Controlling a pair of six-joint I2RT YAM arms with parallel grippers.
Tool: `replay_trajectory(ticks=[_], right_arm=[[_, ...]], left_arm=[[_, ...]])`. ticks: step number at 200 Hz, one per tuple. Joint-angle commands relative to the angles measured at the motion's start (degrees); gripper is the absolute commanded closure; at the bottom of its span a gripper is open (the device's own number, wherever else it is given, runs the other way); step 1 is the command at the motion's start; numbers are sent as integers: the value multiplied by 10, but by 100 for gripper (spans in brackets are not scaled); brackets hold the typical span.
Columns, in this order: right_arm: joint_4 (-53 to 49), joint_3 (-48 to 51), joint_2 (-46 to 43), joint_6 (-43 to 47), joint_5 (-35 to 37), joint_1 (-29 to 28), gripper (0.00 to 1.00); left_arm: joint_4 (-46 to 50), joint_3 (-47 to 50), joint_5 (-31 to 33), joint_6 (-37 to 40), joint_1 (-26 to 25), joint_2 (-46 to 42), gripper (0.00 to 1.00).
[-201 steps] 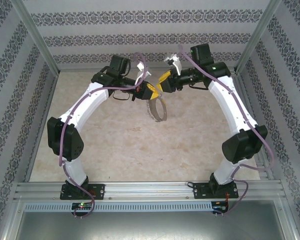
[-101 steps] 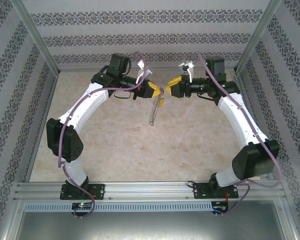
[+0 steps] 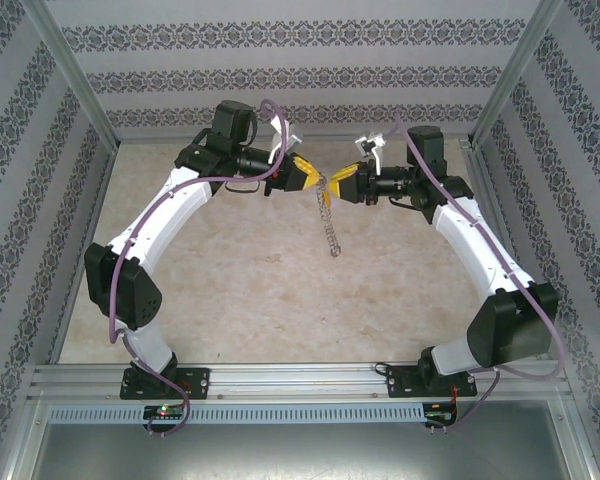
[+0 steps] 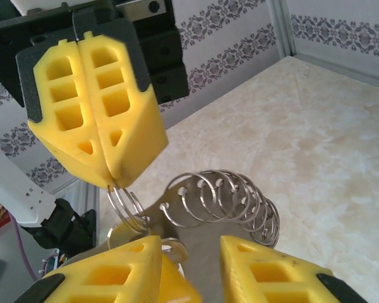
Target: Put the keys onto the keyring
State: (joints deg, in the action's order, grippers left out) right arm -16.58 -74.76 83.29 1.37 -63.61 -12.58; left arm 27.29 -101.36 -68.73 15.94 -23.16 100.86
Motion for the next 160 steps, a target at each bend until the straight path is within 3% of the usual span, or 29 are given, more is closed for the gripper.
replay_trajectory(ticks=[1, 33, 120, 160], right_arm=[[8, -3, 4, 3, -22, -24, 70], [-8, 0, 12, 14, -9, -34, 70], [3, 10, -51, 1, -25, 21, 70], [37, 0, -55, -27, -41, 21, 58]], left_arm=[[-36, -7, -8, -12, 2, -21, 100], [-41, -3, -7, -15, 2, -26, 100], [-47, 1, -8, -17, 2, -28, 100], [-52, 3, -9, -21, 2, -28, 100]])
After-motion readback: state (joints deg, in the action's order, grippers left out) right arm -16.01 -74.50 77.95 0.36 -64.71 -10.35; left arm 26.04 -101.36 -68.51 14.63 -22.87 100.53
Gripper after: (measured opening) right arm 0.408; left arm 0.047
